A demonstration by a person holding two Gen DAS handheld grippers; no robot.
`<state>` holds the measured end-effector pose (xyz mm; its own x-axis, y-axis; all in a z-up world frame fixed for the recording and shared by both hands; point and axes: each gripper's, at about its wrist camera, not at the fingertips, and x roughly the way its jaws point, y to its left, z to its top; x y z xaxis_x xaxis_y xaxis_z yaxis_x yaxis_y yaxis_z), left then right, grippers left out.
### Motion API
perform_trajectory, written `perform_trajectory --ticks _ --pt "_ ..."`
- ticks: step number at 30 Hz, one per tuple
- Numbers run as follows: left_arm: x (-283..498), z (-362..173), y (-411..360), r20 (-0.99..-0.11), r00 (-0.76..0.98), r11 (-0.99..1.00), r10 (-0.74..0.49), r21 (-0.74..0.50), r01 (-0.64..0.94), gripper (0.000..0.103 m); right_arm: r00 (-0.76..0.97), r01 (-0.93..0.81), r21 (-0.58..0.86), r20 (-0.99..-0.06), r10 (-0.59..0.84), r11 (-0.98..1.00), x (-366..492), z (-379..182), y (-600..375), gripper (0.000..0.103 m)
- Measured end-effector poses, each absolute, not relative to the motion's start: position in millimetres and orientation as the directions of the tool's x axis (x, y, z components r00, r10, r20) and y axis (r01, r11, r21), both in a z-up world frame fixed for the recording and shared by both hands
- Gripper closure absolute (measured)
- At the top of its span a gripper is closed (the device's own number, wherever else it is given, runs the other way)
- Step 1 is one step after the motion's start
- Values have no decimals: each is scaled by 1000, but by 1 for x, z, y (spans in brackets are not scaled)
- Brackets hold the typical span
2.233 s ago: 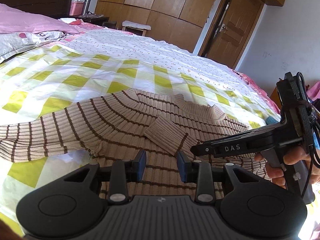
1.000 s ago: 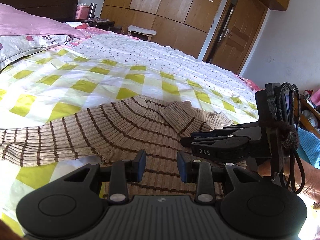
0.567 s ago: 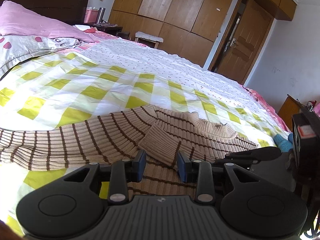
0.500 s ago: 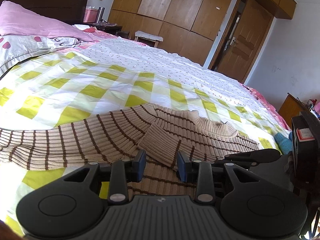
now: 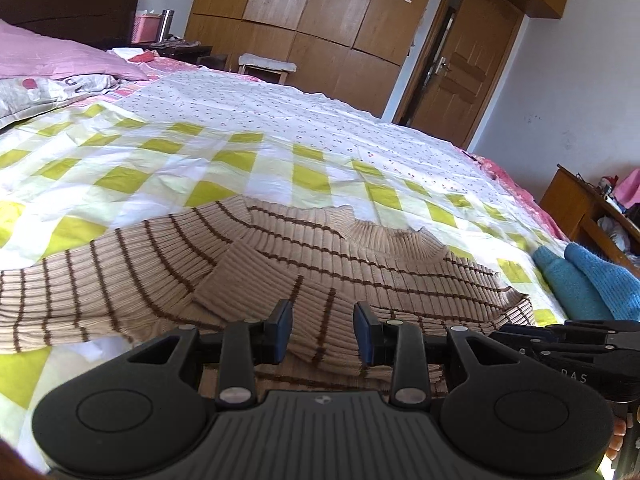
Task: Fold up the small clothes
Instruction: 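Move the left gripper over the sweater toward the other striped sleeve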
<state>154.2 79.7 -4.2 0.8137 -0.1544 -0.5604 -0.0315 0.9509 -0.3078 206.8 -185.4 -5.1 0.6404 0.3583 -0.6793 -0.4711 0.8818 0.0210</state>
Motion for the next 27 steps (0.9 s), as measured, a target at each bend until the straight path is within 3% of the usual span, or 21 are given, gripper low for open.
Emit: perform_trajectory --ticks 6,10,16,20,27 --pt "172 -32 71 -653 755 974 -55 -203 -104 63 653 -350 40 -706 275 936 211 -29 -227 84" --pt "160 -32 66 -654 756 986 -12 -132 -98 63 670 -339 56 -686 283 939 205 -32 -238 84" --pt "155 -27 67 -676 735 978 41 -122 -167 63 682 -368 78 -655 326 927 193 -20 -243 84" --pt "157 -30 60 -691 719 983 75 -70 -170 62 645 -365 57 -704 297 929 198 -32 -244 83" --pt "152 -19 53 -695 708 980 126 -21 -196 62 649 -378 99 -680 340 920 187 -19 -251 80"
